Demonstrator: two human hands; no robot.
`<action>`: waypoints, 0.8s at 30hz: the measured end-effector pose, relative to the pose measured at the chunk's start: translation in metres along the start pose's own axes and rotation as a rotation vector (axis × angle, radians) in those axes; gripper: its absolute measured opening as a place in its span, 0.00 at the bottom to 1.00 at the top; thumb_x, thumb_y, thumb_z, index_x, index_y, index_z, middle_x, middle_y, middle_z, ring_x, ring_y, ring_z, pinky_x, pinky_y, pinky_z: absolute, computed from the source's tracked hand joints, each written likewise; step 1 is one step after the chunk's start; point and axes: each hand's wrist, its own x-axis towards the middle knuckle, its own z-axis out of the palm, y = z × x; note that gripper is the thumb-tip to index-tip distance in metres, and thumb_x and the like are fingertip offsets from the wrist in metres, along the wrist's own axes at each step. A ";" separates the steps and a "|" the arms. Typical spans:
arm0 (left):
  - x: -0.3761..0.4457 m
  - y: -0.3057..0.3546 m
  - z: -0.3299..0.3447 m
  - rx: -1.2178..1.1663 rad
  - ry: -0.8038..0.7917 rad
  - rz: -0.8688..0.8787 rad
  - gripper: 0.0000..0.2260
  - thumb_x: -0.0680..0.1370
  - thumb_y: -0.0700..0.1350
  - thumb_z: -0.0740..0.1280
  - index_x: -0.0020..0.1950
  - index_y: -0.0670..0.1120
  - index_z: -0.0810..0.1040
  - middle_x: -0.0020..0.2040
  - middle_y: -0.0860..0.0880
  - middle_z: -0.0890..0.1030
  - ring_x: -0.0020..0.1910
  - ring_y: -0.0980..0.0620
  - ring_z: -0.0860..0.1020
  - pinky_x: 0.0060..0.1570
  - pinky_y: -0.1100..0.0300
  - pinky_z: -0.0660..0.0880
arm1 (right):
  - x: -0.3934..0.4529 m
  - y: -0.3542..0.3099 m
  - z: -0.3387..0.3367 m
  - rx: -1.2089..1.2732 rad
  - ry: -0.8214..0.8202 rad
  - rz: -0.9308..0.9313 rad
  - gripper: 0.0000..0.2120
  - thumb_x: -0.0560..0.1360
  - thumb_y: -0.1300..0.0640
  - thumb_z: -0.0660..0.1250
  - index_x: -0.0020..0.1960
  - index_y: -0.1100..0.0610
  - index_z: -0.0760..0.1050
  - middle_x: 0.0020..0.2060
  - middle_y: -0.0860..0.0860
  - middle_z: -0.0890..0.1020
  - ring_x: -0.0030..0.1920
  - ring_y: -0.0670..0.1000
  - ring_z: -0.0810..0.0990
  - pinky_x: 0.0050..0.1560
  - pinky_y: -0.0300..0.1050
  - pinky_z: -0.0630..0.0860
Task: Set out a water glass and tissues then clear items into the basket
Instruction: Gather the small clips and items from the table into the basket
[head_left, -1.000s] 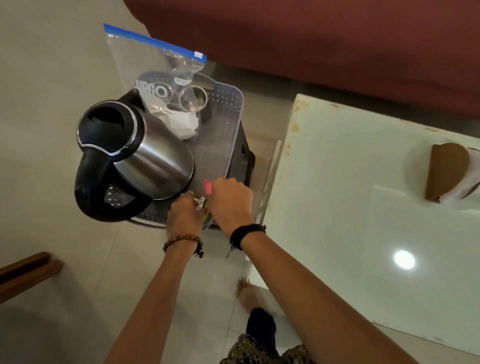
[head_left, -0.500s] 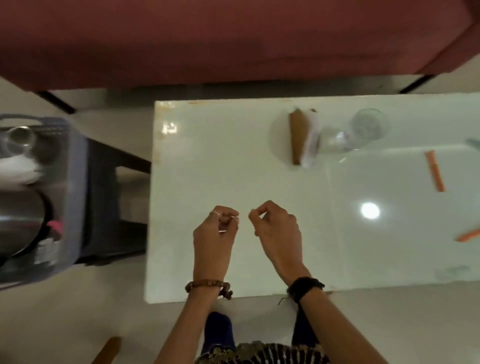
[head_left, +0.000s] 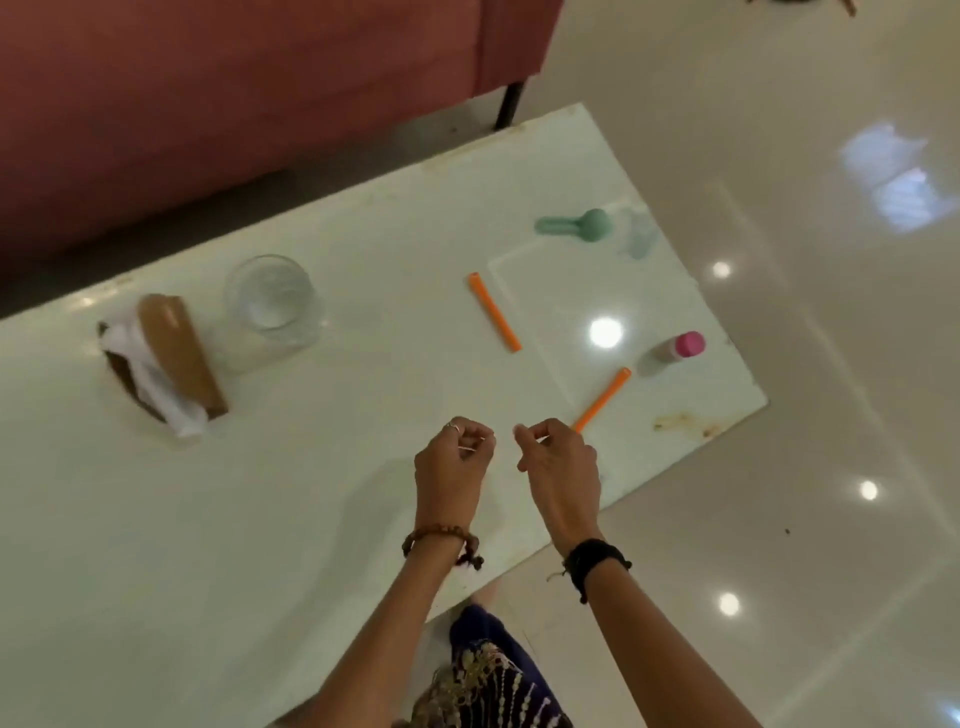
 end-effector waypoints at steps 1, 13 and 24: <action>0.012 0.005 0.014 -0.001 0.007 -0.017 0.06 0.74 0.40 0.67 0.38 0.50 0.76 0.36 0.54 0.79 0.38 0.52 0.79 0.46 0.49 0.80 | 0.014 0.009 -0.009 0.037 0.035 0.037 0.13 0.77 0.48 0.62 0.43 0.57 0.76 0.30 0.47 0.80 0.31 0.47 0.77 0.30 0.40 0.67; 0.160 0.059 0.084 0.403 0.258 -0.056 0.30 0.71 0.53 0.70 0.65 0.38 0.66 0.64 0.39 0.72 0.63 0.39 0.72 0.56 0.50 0.70 | 0.109 0.063 -0.034 -0.238 -0.010 0.231 0.21 0.77 0.44 0.59 0.34 0.58 0.66 0.28 0.50 0.70 0.30 0.54 0.71 0.28 0.43 0.61; 0.110 0.032 0.060 0.225 0.136 0.040 0.05 0.72 0.41 0.68 0.43 0.46 0.71 0.35 0.49 0.79 0.40 0.45 0.79 0.44 0.58 0.77 | 0.080 0.037 -0.035 -0.191 -0.049 0.050 0.11 0.77 0.52 0.60 0.45 0.59 0.75 0.34 0.51 0.81 0.33 0.54 0.79 0.34 0.46 0.73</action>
